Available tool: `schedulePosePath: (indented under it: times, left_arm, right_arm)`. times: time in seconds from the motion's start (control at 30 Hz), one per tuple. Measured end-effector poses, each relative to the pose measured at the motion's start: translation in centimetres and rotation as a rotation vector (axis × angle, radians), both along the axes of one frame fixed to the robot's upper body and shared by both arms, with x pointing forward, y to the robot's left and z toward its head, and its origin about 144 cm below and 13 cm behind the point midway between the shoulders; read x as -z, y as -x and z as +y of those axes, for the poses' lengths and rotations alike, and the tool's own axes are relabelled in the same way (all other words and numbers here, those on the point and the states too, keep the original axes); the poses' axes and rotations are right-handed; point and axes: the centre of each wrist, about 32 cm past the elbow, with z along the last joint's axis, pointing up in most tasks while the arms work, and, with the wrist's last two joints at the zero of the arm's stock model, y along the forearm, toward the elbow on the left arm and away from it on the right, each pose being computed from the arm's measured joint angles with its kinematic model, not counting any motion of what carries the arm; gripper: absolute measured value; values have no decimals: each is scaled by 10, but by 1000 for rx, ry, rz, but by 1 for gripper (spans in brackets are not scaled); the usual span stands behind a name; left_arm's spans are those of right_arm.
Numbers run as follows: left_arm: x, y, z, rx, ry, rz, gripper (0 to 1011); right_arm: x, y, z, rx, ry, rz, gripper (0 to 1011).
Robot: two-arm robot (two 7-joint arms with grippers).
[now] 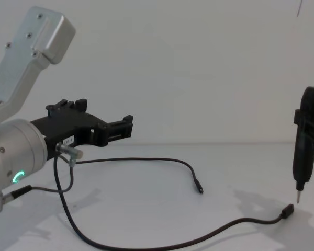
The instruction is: Pick up the data cable with the one hand.
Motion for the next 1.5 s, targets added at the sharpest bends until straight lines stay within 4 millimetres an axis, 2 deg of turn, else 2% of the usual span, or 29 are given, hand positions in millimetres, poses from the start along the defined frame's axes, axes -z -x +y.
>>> schedulePosePath:
  times: [1.2, 1.5]
  left_arm:
    - [0, 0, 0, 3, -1, 1, 1001]
    - [-4, -2, 5, 58, -16, 16, 1001]
  right_arm:
    - [0, 0, 0, 0, 0, 0, 279]
    - [0, 0, 0, 0, 0, 0, 279]
